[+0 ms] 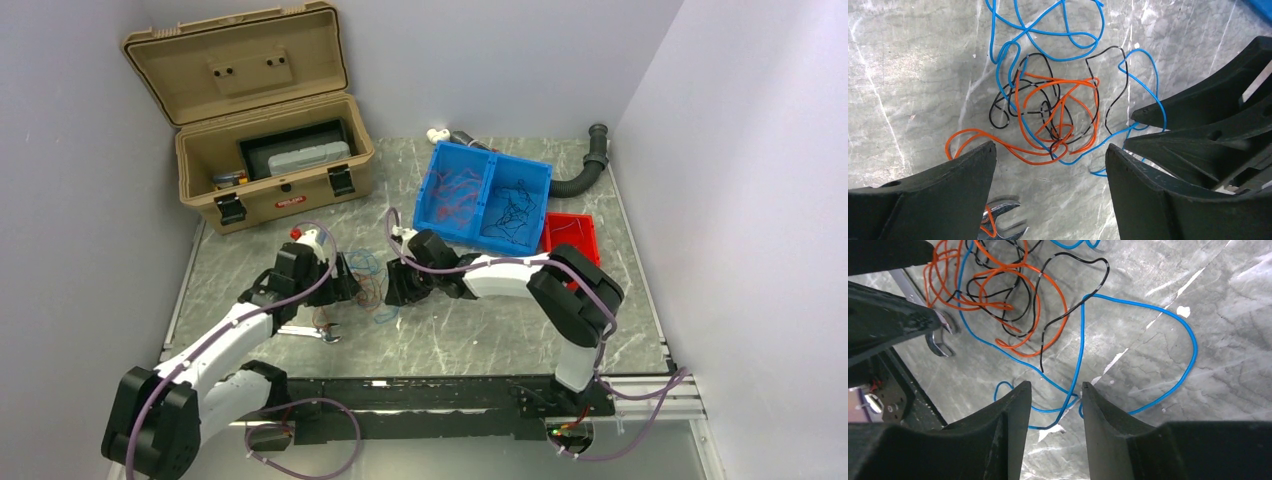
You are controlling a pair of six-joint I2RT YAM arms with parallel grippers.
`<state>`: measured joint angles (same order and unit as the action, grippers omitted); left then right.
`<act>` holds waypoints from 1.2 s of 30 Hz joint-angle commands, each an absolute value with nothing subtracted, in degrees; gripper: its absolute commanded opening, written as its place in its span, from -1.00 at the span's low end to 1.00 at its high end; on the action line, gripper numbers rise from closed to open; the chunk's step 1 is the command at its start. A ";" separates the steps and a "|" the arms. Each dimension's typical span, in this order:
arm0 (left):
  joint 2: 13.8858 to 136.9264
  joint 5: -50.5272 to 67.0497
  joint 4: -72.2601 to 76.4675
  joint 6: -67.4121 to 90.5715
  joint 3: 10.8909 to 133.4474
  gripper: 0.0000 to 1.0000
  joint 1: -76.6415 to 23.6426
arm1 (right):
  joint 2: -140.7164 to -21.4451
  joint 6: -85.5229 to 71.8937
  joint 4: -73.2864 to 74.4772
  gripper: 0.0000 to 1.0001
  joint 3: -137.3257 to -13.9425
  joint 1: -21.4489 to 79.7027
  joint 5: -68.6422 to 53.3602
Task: Untangle the cables
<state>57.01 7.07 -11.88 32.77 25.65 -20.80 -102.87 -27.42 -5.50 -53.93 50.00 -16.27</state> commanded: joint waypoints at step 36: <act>54.18 3.27 -9.92 34.97 26.01 -0.83 -9.23 | -52.13 -27.67 20.33 -1.00 -50.64 25.02 13.77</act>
<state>54.39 6.72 -8.97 35.94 26.59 -10.94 -57.47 -30.63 14.02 -47.68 29.47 4.67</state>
